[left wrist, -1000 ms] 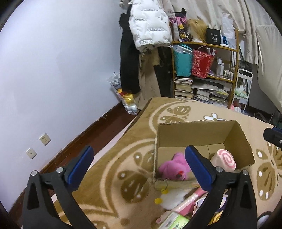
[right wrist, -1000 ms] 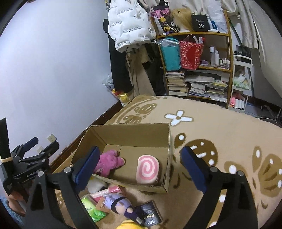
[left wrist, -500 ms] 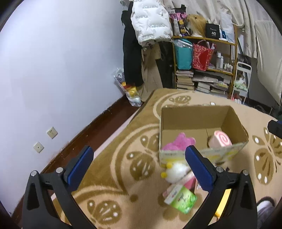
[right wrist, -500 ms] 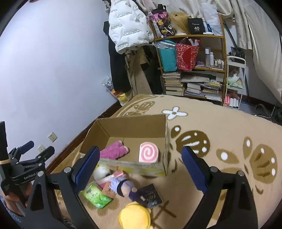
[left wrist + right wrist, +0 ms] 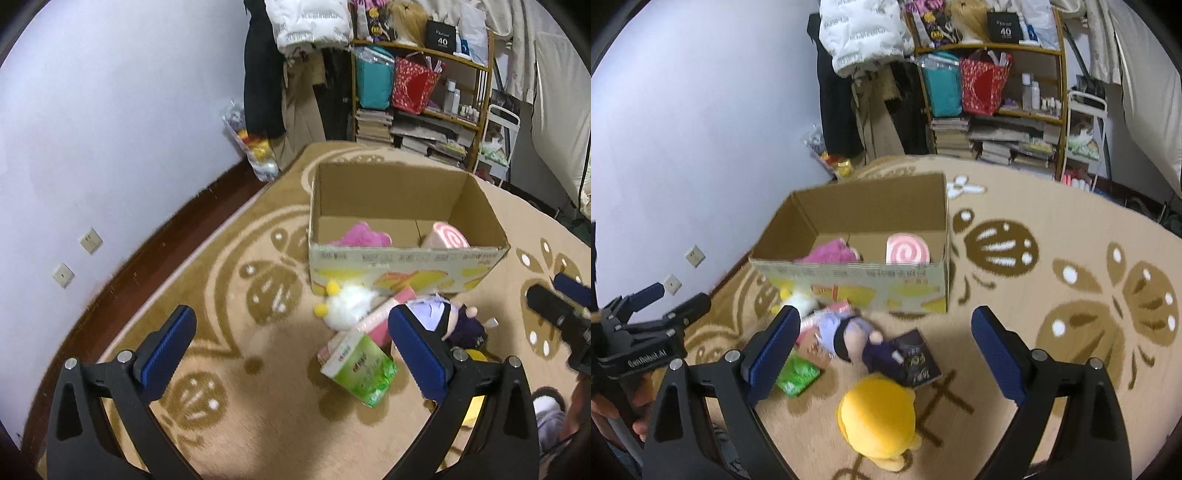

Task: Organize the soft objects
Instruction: 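Withdraw both tools from the box back toward the toy pile, then grasp the green tissue pack with the left tool while the right tool grasps the yellow plush, then lift the tissue pack and yellow plush into the box and open both tools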

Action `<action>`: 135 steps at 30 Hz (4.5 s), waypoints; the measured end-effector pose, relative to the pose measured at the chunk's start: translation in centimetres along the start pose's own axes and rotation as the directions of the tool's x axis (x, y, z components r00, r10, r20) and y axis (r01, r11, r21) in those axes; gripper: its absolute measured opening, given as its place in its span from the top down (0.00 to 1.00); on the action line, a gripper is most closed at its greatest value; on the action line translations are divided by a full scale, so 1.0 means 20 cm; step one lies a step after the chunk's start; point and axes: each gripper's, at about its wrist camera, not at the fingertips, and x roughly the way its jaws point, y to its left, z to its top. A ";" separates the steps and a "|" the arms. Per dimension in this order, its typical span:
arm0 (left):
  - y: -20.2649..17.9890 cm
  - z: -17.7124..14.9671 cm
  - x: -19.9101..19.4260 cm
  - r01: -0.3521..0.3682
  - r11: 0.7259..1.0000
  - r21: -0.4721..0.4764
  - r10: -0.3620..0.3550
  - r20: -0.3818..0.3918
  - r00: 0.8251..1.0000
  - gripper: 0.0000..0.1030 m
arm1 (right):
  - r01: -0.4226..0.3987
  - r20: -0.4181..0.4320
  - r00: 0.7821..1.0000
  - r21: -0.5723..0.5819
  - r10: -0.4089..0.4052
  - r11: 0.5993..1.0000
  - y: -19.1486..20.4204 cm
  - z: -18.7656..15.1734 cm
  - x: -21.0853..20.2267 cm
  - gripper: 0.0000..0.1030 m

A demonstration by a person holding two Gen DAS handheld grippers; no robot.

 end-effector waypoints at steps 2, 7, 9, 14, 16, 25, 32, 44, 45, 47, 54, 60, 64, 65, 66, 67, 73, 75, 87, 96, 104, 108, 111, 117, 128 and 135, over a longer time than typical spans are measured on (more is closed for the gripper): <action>0.00 -0.01 0.03 0.012 1.000 -0.007 -0.012 -0.028 1.000 0.00 | 0.009 -0.022 1.000 -0.017 -0.009 1.000 0.00 -0.03 0.03 0.05; -0.02 -0.03 0.11 0.027 0.999 -0.016 -0.029 -0.077 0.997 0.00 | 0.018 -0.074 0.997 -0.029 -0.020 0.999 -0.01 -0.09 0.11 0.05; -0.03 -0.04 0.14 0.034 0.999 -0.014 -0.035 -0.098 0.995 0.00 | 0.016 -0.095 0.995 -0.023 -0.018 1.000 -0.01 -0.12 0.14 0.05; -0.06 -0.06 0.22 0.037 0.999 0.000 -0.037 -0.142 0.989 0.00 | 0.024 -0.140 0.990 -0.019 -0.027 1.000 -0.01 -0.18 0.20 0.05; -0.07 -0.07 0.25 0.034 0.999 0.004 -0.033 -0.157 0.987 0.00 | 0.026 -0.158 0.987 -0.016 -0.028 1.000 -0.01 -0.20 0.22 0.05; -0.13 -0.11 0.34 0.016 0.999 0.050 -0.007 -0.188 0.982 0.01 | 0.016 -0.248 0.969 -0.002 -0.015 1.000 0.00 -0.32 0.36 0.05; -0.13 -0.14 0.40 0.051 0.998 0.042 -0.039 -0.245 0.969 0.01 | 0.011 -0.305 0.952 -0.020 -0.016 1.000 0.02 -0.36 0.41 0.05; -0.20 -0.18 0.44 0.100 0.992 0.080 -0.074 -0.282 0.956 0.40 | 0.016 -0.373 0.927 -0.025 -0.024 1.000 0.04 -0.44 0.49 0.05; -0.21 -0.18 0.42 0.109 0.990 0.091 -0.080 -0.276 0.958 0.45 | 0.016 -0.379 0.925 -0.026 -0.025 1.000 0.04 -0.44 0.50 0.05; -0.23 -0.18 0.41 0.119 0.987 0.111 -0.085 -0.270 0.959 0.54 | 0.016 -0.389 0.921 -0.024 -0.024 1.000 0.05 -0.45 0.51 0.05; -0.28 -0.21 0.41 0.171 0.974 0.150 -0.120 -0.298 0.947 0.61 | 0.017 -0.411 0.911 -0.009 -0.019 1.000 0.03 -0.48 0.54 0.05; -0.30 -0.22 0.41 0.160 0.972 0.172 -0.103 -0.298 0.949 0.60 | 0.014 -0.413 0.911 -0.009 -0.017 1.000 0.02 -0.47 0.55 0.05; -0.31 -0.22 0.41 0.164 0.970 0.180 -0.105 -0.302 0.948 0.59 | 0.013 -0.416 0.909 -0.009 -0.016 1.000 0.01 -0.47 0.55 0.05; -0.31 -0.23 0.40 0.165 0.968 0.187 -0.104 -0.300 0.948 0.59 | 0.013 -0.417 0.909 -0.010 -0.016 1.000 0.02 -0.46 0.55 0.05; -0.32 -0.23 0.40 0.166 0.966 0.196 -0.104 -0.294 0.950 0.61 | 0.013 -0.418 0.908 -0.009 -0.016 1.000 0.02 -0.46 0.55 0.05; -0.32 -0.23 0.39 0.166 0.964 0.206 -0.103 -0.288 0.952 0.62 | 0.013 -0.418 0.908 -0.008 -0.016 1.000 0.02 -0.46 0.55 0.05; -0.34 -0.24 0.41 0.180 0.963 0.203 -0.106 -0.326 0.939 0.40 | 0.013 -0.425 0.905 -0.002 -0.013 1.000 0.02 -0.46 0.56 0.05; -0.37 -0.26 0.42 0.175 0.956 0.236 -0.090 -0.331 0.939 0.37 | 0.012 -0.427 0.904 0.000 -0.011 1.000 0.01 -0.47 0.56 0.05; -0.47 -0.29 0.44 0.135 0.929 0.344 -0.022 -0.312 0.950 0.27 | 0.012 -0.459 0.888 -0.060 -0.038 0.998 0.05 -0.50 0.58 0.04; -0.50 -0.30 0.51 0.110 0.926 0.362 0.017 -0.329 0.944 0.24 | 0.027 -0.462 0.884 -0.114 -0.077 0.993 0.10 -0.53 0.59 0.05; -0.39 -0.26 0.47 0.106 0.950 0.294 -0.001 -0.334 0.943 0.25 | 0.017 -0.423 0.904 -0.111 -0.062 0.994 0.09 -0.49 0.52 0.26; -0.34 -0.23 0.42 0.089 0.961 0.262 -0.005 -0.303 0.953 0.25 | 0.033 -0.409 0.910 -0.104 -0.073 0.994 0.07 -0.49 0.49 0.28; -0.29 -0.21 0.40 0.073 0.966 0.247 0.001 -0.285 0.958 0.25 | 0.035 -0.379 0.924 -0.064 -0.057 0.997 0.03 -0.45 0.43 0.28; -0.20 -0.19 0.32 0.027 0.982 0.188 0.019 -0.238 0.971 0.25 | 0.052 -0.278 0.960 0.017 -0.045 0.999 -0.02 -0.38 0.28 0.28; -0.15 -0.13 0.14 -0.017 0.994 0.108 0.030 -0.116 0.993 0.24 | 0.037 -0.135 0.990 0.044 -0.031 0.998 -0.05 -0.27 0.10 0.28; -0.15 -0.09 0.08 -0.043 0.991 0.127 0.049 -0.040 0.998 0.24 | 0.050 -0.074 0.996 0.004 -0.050 0.999 -0.02 -0.23 0.06 0.28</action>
